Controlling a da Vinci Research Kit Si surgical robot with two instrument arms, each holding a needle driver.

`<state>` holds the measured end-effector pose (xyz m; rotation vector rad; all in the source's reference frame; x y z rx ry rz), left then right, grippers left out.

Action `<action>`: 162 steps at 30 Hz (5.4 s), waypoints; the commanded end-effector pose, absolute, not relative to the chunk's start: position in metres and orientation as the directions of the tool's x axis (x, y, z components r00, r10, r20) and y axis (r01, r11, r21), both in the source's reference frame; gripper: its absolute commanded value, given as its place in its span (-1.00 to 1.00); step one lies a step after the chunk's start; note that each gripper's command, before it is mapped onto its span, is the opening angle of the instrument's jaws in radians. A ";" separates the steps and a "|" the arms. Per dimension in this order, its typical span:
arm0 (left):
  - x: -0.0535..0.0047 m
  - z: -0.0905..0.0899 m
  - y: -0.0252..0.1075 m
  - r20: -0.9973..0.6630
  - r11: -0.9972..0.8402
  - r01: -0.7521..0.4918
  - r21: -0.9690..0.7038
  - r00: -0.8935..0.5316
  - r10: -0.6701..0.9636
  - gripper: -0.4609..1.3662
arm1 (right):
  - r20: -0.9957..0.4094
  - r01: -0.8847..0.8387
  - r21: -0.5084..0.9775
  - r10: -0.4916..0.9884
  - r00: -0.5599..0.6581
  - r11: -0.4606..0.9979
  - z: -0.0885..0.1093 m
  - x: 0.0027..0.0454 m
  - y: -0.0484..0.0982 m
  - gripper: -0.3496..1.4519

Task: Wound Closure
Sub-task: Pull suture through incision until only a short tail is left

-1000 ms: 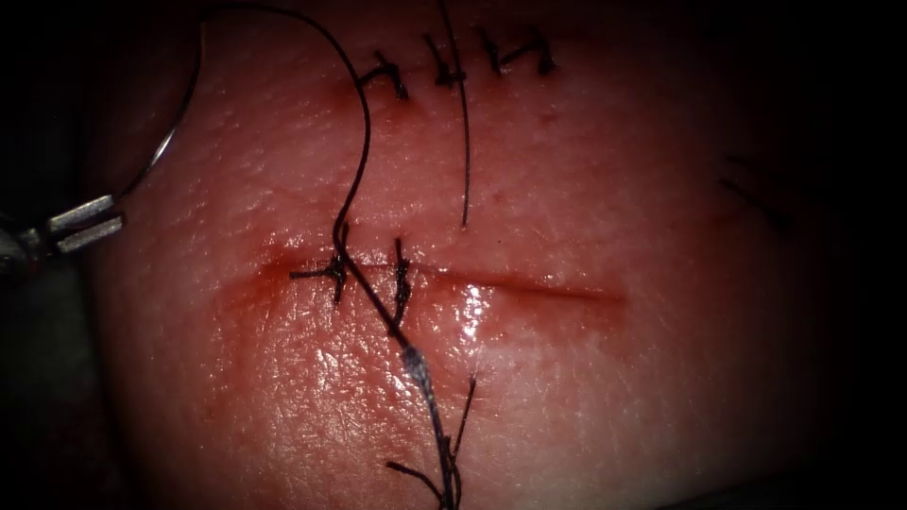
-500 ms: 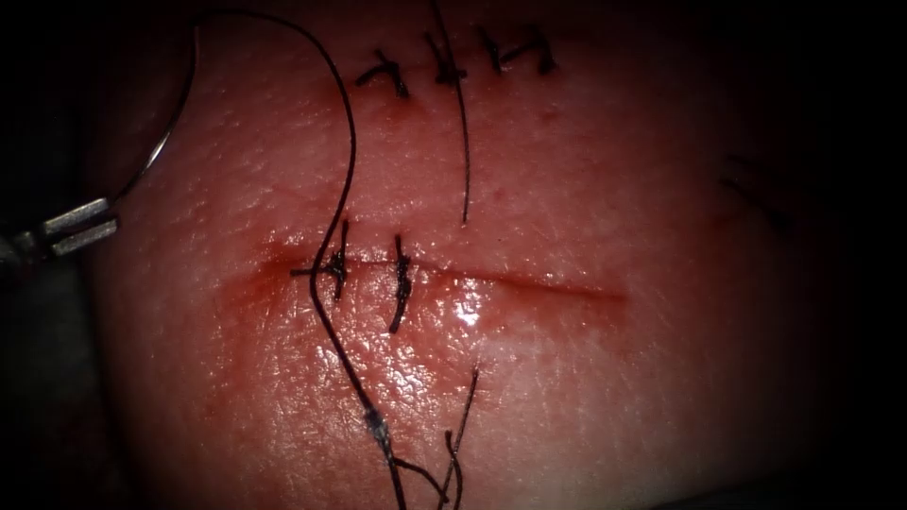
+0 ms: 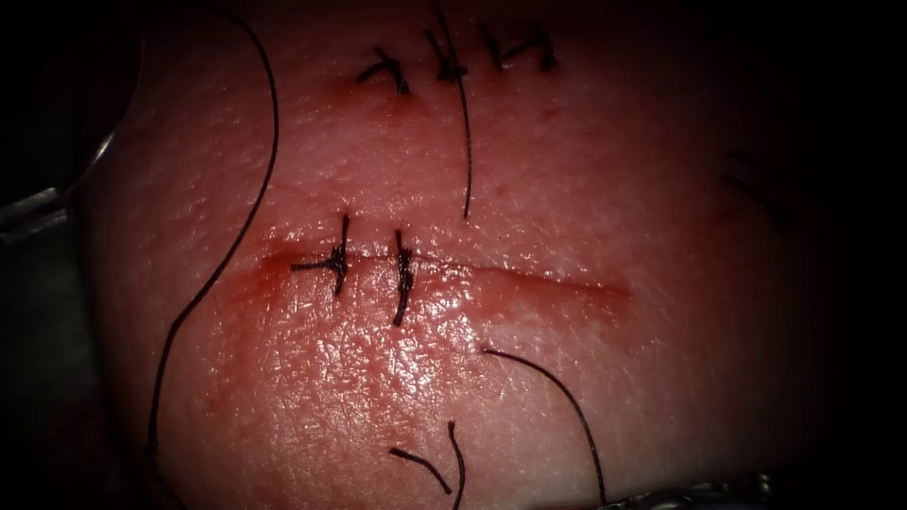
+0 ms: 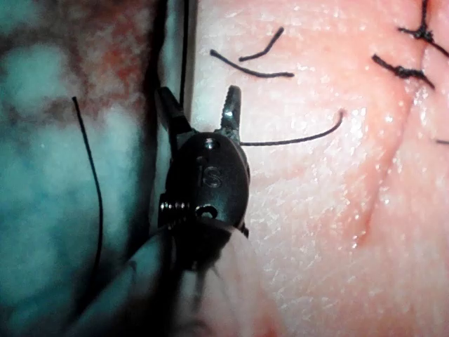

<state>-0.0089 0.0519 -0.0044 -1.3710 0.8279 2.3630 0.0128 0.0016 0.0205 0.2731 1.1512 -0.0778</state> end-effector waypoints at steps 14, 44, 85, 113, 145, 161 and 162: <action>-0.0027 -0.005 0.053 -0.825 -0.754 -0.526 0.393 -0.564 -0.037 -0.88 | -0.944 0.050 0.202 0.180 0.276 0.978 0.020 0.0053 0.005 0.61; -0.0034 -0.005 0.052 -0.822 -0.741 -0.535 0.405 -0.569 -0.038 -0.88 | -0.975 -0.024 0.095 0.098 0.200 0.995 0.031 0.0134 0.010 0.53; -0.0056 -0.004 0.052 -0.839 -0.760 -0.535 0.369 -0.544 -0.024 -0.88 | -0.976 0.232 0.047 -0.006 0.219 0.971 0.029 0.0183 0.007 -1.00; -0.0087 -0.001 0.051 -0.850 -0.790 -0.511 0.339 -0.527 -0.024 -0.88 | -0.969 0.598 0.042 -0.114 0.219 0.800 0.022 0.0224 -0.005 -1.00; -0.0089 -0.001 0.051 -0.852 -0.793 -0.506 0.339 -0.523 -0.031 -0.88 | -0.958 0.248 0.087 0.012 0.288 0.965 0.022 0.0177 -0.001 0.86; -0.0092 -0.001 0.051 -0.845 -0.791 -0.496 0.358 -0.532 -0.048 -0.88 | -0.976 0.072 0.092 0.075 0.206 0.993 0.019 0.0067 0.003 0.75; -0.0093 -0.001 0.051 -0.845 -0.791 -0.496 0.357 -0.532 -0.048 -0.88 | -0.977 0.075 0.090 0.074 0.198 0.993 0.019 0.0063 0.003 0.75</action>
